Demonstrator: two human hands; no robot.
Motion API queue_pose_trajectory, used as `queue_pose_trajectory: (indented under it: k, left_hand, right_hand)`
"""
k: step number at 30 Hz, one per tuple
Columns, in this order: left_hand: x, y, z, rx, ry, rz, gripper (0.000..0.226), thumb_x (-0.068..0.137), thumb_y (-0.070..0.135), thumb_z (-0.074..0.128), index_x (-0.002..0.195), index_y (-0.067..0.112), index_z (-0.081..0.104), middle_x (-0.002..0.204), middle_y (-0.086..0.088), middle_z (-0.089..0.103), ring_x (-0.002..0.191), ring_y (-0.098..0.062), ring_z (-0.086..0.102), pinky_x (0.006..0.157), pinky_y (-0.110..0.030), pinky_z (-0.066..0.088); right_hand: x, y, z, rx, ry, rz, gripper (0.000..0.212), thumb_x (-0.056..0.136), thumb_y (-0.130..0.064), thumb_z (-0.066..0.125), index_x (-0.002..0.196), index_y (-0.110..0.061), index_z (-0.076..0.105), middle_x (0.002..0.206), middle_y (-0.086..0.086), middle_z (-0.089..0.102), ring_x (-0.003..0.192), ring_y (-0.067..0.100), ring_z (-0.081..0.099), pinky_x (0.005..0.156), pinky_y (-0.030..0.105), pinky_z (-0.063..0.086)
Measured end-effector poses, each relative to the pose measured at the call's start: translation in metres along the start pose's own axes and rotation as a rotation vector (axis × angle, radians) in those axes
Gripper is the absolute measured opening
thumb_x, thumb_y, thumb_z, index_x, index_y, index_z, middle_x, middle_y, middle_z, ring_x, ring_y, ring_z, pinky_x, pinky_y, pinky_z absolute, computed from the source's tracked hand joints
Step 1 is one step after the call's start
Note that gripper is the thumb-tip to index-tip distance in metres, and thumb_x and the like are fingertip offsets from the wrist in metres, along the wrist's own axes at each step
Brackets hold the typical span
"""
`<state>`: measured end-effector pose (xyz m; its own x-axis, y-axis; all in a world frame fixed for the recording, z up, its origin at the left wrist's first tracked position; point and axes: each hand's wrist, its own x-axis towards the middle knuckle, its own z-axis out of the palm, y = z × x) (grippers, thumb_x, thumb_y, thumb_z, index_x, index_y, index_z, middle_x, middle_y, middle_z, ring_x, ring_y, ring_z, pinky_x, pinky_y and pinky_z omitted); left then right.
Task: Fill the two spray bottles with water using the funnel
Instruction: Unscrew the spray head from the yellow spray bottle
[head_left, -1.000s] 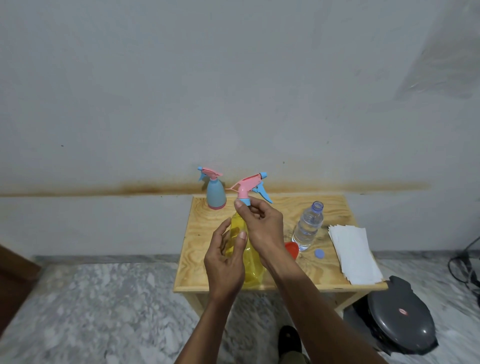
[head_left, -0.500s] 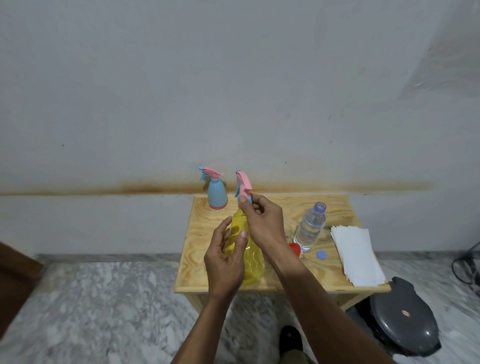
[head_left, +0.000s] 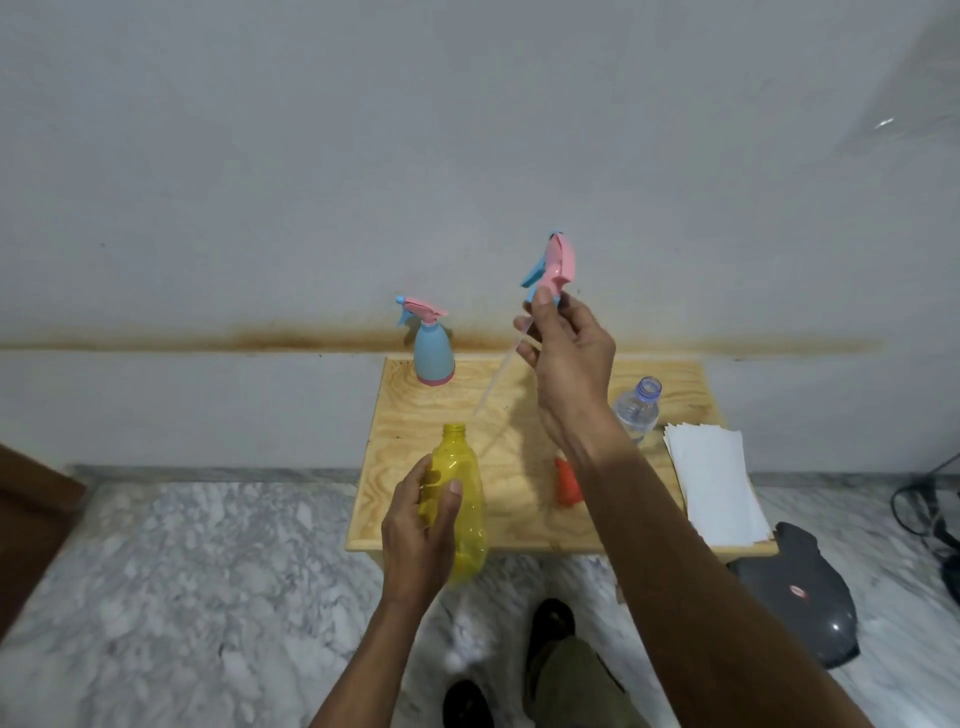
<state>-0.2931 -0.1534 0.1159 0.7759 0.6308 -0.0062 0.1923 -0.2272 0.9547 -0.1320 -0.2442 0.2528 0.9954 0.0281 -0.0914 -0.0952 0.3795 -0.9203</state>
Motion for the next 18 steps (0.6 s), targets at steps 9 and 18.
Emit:
queue_pose_trajectory:
  k: [9,18]
  left_hand:
    - [0.048,-0.02,0.007,0.052,0.068,-0.103,0.06,0.096,0.049,0.053,0.149,0.025,0.041,0.138,-0.001,0.057,0.125,-0.017,0.055,0.091,-0.024,0.048]
    - [0.084,-0.061,0.036,0.153,0.046,-0.12,0.072,0.088,0.063,0.058,0.147,0.026,0.04,0.137,0.004,0.052,0.127,-0.013,0.05,0.104,-0.049,0.048]
  right_hand:
    - [0.038,0.094,-0.043,-0.449,0.183,0.093,0.03,0.071,-0.041,0.084,0.089,-0.019,0.072,0.066,-0.008,0.068,0.063,0.011,0.06,0.071,0.043,0.058]
    - [0.046,0.201,-0.082,-0.925,0.064,0.272,0.042,0.074,-0.034,0.084,0.105,-0.011,0.069,0.095,0.001,0.068,0.089,0.015,0.061,0.075,0.025,0.037]
